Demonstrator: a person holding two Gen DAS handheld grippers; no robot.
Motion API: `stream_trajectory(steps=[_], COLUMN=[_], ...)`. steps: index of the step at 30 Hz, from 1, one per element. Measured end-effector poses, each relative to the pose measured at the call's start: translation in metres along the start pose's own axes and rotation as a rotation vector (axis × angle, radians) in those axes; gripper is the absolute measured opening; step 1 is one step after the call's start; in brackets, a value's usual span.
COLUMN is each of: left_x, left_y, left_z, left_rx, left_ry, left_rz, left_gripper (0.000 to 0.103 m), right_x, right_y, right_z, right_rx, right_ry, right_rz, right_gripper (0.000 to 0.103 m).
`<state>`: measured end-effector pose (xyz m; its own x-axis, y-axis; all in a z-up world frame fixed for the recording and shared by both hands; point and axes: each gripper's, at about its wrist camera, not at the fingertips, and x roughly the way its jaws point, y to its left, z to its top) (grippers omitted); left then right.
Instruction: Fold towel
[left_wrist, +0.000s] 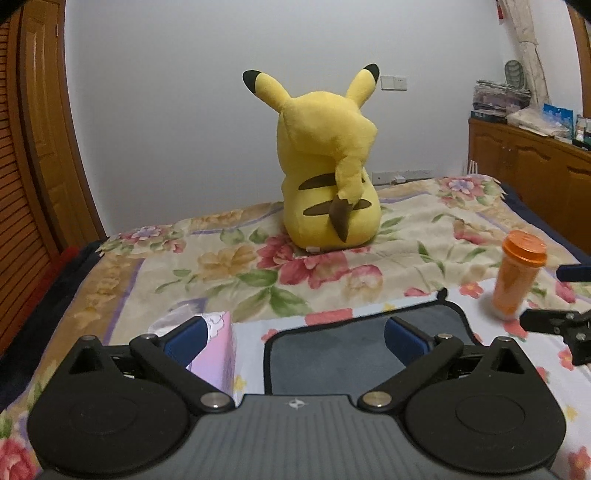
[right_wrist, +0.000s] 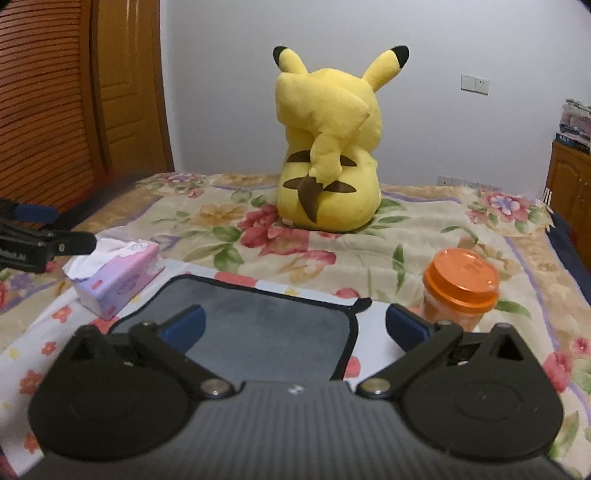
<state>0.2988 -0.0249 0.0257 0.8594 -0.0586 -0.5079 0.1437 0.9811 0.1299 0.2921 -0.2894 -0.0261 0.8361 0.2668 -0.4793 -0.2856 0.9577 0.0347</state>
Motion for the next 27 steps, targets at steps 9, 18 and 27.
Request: stream_trajectory(steps=[9, 18, 27], left_x=[-0.046, -0.098, -0.153], left_y=[-0.017, -0.030, -0.035], left_z=[-0.005, -0.003, -0.009], left_rx=[0.002, 0.006, 0.037], left_ry=[0.018, -0.002, -0.016], left_rz=[-0.031, -0.040, -0.046], left_gripper=[0.103, 0.103, 0.103], right_x=[-0.047, -0.093, -0.134], right_y=[0.007, 0.006, 0.018], right_z=[-0.008, -0.010, -0.004], right_rx=[0.028, 0.052, 0.044], right_ry=[-0.013, -0.036, -0.079], right_rz=[-0.041, -0.067, -0.072], right_gripper=[0.103, 0.103, 0.103])
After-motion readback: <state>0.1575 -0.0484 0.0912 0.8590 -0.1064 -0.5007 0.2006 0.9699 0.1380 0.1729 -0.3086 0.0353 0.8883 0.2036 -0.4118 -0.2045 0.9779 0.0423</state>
